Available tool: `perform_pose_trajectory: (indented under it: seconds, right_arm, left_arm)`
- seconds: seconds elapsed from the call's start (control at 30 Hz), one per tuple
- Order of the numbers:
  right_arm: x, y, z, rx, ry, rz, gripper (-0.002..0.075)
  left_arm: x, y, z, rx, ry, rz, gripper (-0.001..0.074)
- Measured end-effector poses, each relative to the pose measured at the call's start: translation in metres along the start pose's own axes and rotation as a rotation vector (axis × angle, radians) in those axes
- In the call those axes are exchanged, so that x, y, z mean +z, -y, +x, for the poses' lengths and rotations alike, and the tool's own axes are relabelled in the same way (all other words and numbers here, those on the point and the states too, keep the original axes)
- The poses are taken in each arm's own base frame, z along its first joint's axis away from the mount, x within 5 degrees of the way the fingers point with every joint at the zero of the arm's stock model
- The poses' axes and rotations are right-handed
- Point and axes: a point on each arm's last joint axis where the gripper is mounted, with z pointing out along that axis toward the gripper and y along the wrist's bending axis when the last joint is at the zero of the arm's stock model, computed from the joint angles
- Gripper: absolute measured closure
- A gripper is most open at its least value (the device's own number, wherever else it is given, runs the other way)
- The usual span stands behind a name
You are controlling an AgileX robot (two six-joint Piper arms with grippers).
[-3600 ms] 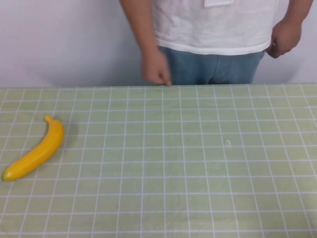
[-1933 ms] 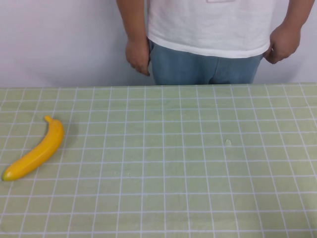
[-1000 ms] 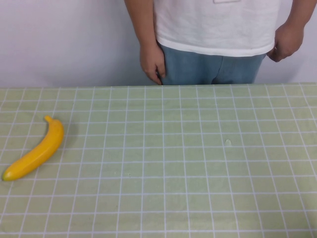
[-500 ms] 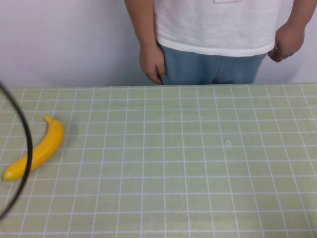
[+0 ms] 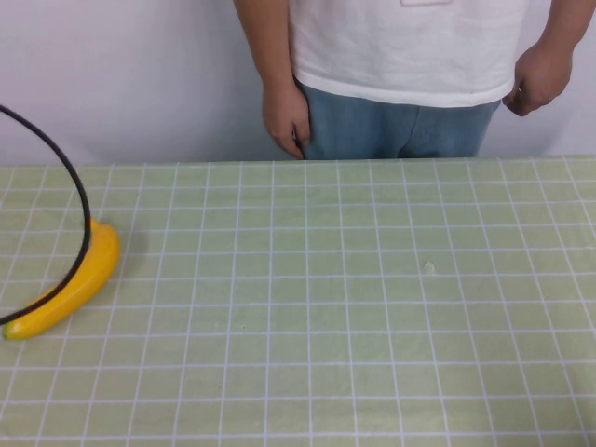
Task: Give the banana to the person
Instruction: Pick up the banana
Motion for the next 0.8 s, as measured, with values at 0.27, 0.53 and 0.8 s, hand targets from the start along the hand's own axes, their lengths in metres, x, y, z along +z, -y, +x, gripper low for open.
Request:
perform_pose_trajectory:
  seconds: [0.27,0.53,0.8]
  right_arm:
    - [0.000,0.000,0.000,0.000,0.000,0.000,0.0736]
    - [0.000,0.000,0.000,0.000,0.000,0.000,0.0736]
    - [0.000,0.000,0.000,0.000,0.000,0.000,0.0736]
  left_arm:
    - [0.077,-0.008,0.002,0.087,-0.243,0.072,0.0669]
    - [0.136,0.010,-0.005,0.257,-0.273,0.067,0.0277]
    - [0.181,0.007,0.002,0.264,-0.320,0.057,0.0230]
